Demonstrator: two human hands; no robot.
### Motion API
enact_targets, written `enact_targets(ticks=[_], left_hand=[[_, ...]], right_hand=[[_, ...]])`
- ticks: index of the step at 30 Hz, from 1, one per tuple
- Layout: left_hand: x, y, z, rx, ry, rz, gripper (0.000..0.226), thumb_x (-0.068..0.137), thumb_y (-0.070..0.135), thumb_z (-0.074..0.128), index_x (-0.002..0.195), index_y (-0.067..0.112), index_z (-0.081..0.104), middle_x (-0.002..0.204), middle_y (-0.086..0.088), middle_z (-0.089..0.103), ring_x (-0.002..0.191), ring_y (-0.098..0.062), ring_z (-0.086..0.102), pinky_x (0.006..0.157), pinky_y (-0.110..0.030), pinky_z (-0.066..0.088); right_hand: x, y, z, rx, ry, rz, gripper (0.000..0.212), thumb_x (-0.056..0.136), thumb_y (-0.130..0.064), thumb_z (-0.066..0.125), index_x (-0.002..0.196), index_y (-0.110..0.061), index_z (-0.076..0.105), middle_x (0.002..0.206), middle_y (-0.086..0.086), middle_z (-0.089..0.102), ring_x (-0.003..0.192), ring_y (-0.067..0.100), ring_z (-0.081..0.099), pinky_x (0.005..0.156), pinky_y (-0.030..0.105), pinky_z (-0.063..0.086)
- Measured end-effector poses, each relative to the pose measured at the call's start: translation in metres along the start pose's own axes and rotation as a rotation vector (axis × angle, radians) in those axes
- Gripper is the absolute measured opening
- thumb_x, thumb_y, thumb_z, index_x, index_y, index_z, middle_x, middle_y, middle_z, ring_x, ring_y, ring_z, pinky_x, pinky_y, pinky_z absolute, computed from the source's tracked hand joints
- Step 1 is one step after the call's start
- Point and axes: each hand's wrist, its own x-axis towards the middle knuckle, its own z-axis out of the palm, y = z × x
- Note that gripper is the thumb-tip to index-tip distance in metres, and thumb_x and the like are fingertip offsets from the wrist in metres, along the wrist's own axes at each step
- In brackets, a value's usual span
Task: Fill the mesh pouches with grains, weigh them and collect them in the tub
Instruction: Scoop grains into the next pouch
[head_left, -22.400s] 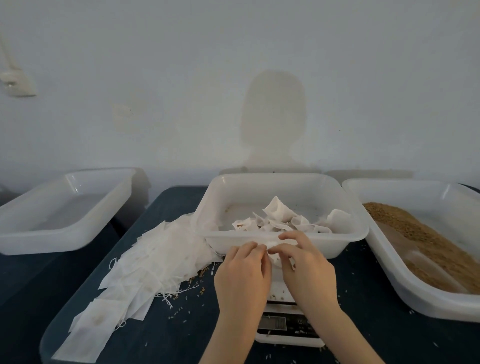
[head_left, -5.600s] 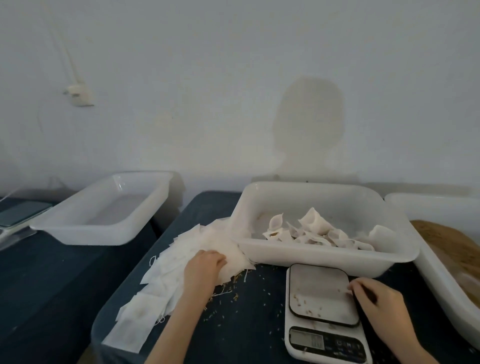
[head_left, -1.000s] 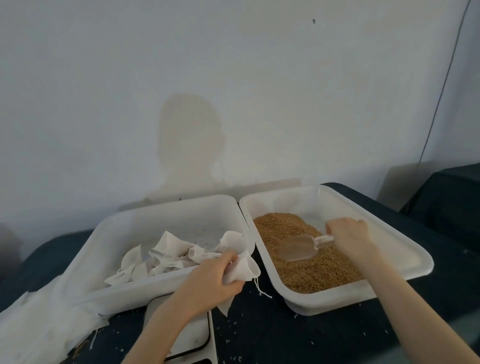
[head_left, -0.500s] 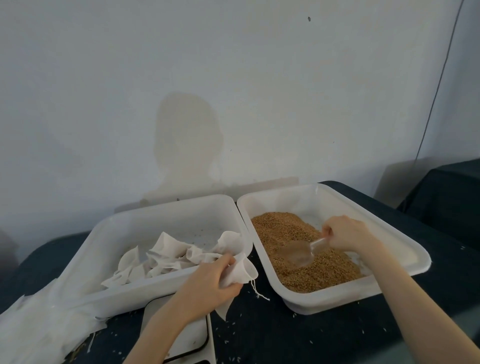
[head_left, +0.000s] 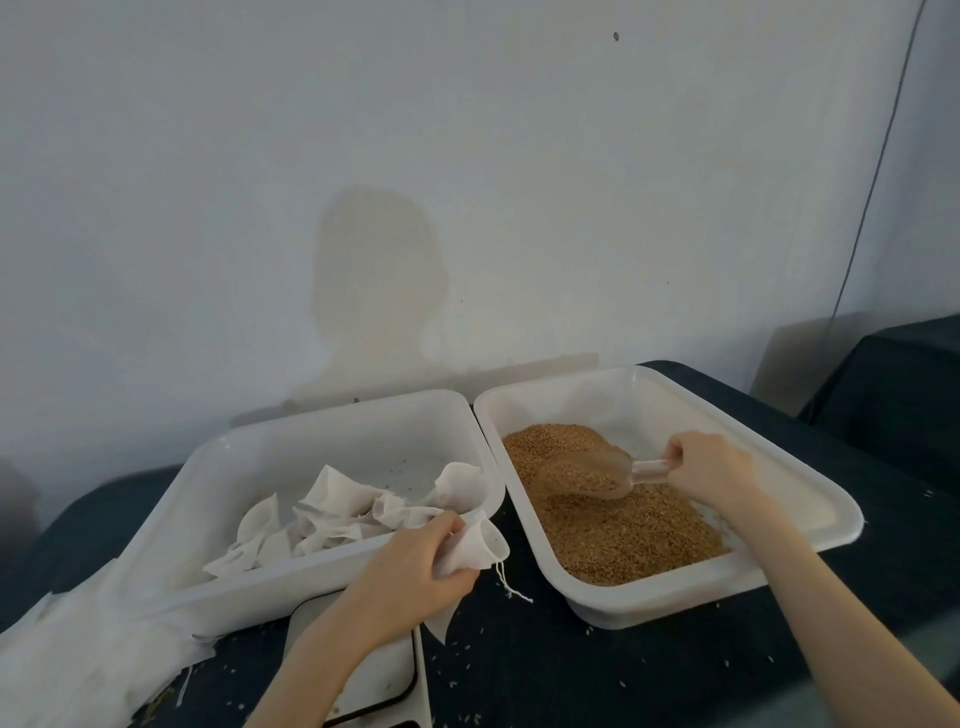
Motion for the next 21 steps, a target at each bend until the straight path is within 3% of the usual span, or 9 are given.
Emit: enact_targets(ticks=[7, 11, 16, 21], left_hand=[[-0.0009, -0.0014, 0.0025, 0.032, -0.006, 0.008, 0.017, 0.079, 0.05, 0.057, 0.075, 0.044, 0.041, 0.069, 0.021, 0.051, 0.062, 0.001, 0.047, 0.058, -0.015, 0.038], [-0.0004, -0.0009, 0.0028, 0.027, -0.007, 0.007, 0.017, 0.078, 0.05, 0.057, 0.075, 0.045, 0.041, 0.07, 0.019, 0.051, 0.062, 0.0, 0.048, 0.058, -0.015, 0.038], [-0.0009, -0.0012, 0.0034, 0.037, -0.01, 0.007, 0.019, 0.081, 0.047, 0.058, 0.077, 0.038, 0.042, 0.073, 0.014, 0.052, 0.063, 0.0, 0.049, 0.06, -0.016, 0.04], [-0.0016, -0.0009, 0.0049, 0.028, -0.001, 0.008, 0.02, 0.081, 0.046, 0.059, 0.076, 0.036, 0.042, 0.071, 0.014, 0.049, 0.061, -0.001, 0.045, 0.06, -0.018, 0.038]], right_hand=[[-0.0039, -0.0004, -0.0007, 0.028, 0.044, 0.01, 0.013, 0.081, -0.017, 0.059, 0.088, -0.027, 0.064, 0.08, -0.004, 0.061, 0.074, 0.014, 0.058, 0.068, 0.03, 0.052], [-0.0068, -0.0034, -0.0031, -0.07, 0.123, 0.01, 0.014, 0.08, -0.018, 0.06, 0.087, -0.03, 0.063, 0.074, -0.008, 0.056, 0.07, 0.012, 0.054, 0.062, 0.026, 0.042], [-0.0078, -0.003, -0.0017, -0.034, 0.12, 0.016, 0.015, 0.081, -0.018, 0.059, 0.089, -0.029, 0.065, 0.074, -0.007, 0.058, 0.069, 0.013, 0.056, 0.065, 0.028, 0.05], [-0.0078, -0.0016, 0.0003, 0.062, 0.047, 0.033, 0.018, 0.078, -0.018, 0.06, 0.091, -0.029, 0.067, 0.078, -0.005, 0.059, 0.072, 0.014, 0.057, 0.061, 0.028, 0.048]])
